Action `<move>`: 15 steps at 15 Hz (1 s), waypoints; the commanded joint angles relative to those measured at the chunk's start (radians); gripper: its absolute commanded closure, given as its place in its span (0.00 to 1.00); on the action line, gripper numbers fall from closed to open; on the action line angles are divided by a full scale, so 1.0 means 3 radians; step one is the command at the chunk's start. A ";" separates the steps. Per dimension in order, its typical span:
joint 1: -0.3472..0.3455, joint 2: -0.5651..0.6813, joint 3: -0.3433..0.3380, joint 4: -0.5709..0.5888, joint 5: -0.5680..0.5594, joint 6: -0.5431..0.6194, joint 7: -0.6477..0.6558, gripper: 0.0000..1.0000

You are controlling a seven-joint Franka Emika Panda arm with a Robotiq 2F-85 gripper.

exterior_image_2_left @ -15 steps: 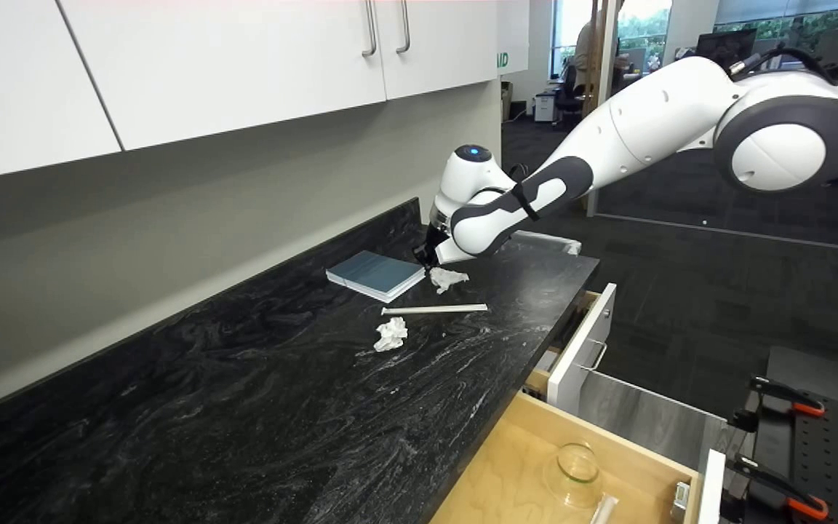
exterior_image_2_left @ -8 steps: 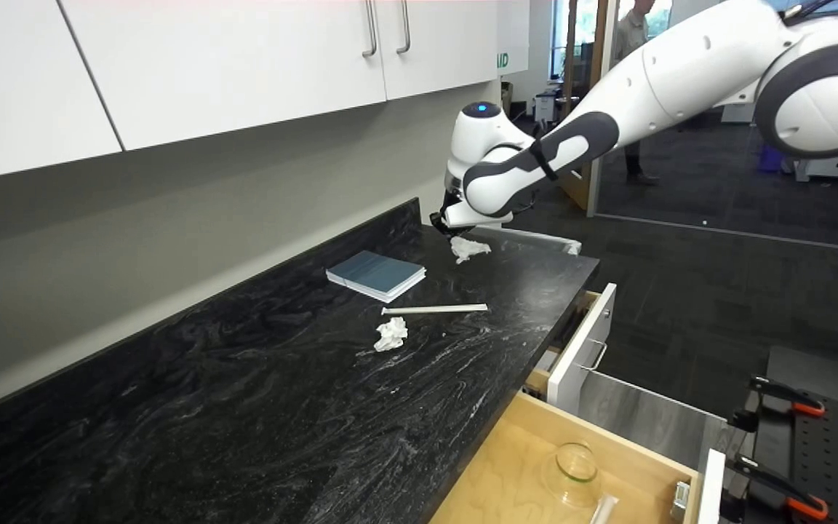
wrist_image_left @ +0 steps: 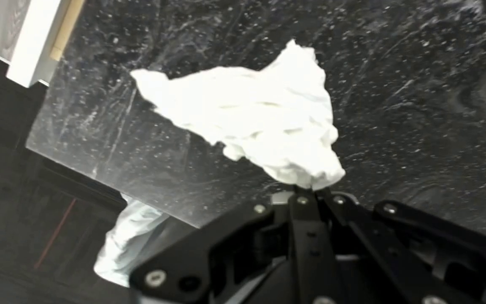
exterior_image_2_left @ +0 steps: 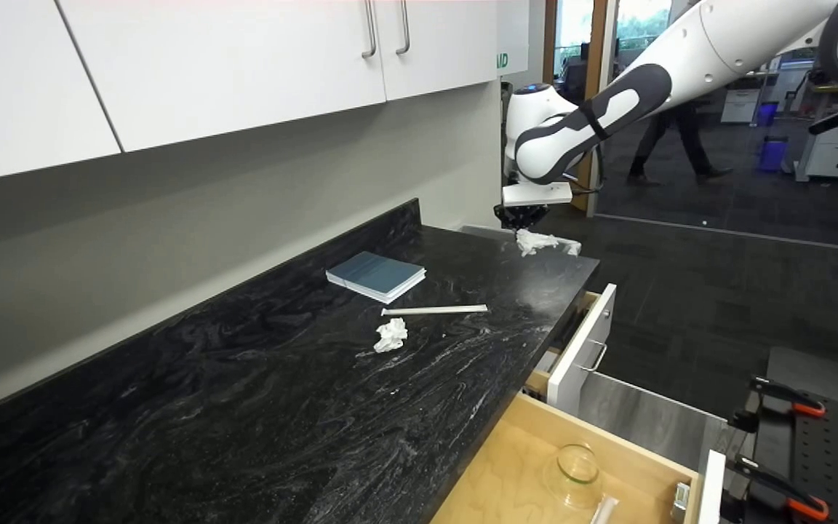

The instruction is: Pick up a piece of paper and move it slightly to the right.

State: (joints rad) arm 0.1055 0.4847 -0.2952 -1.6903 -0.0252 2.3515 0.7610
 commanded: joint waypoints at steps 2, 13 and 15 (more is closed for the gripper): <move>-0.0301 -0.0022 0.0097 -0.0370 0.0168 0.0737 0.0262 0.99; -0.0116 -0.0215 0.0000 -0.0775 0.0117 0.1495 0.0260 0.34; -0.0050 -0.0445 0.0015 -0.0897 0.0076 0.1468 0.0220 0.21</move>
State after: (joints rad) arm 0.0501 0.4774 -0.2787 -1.8614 0.0220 2.7844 0.8175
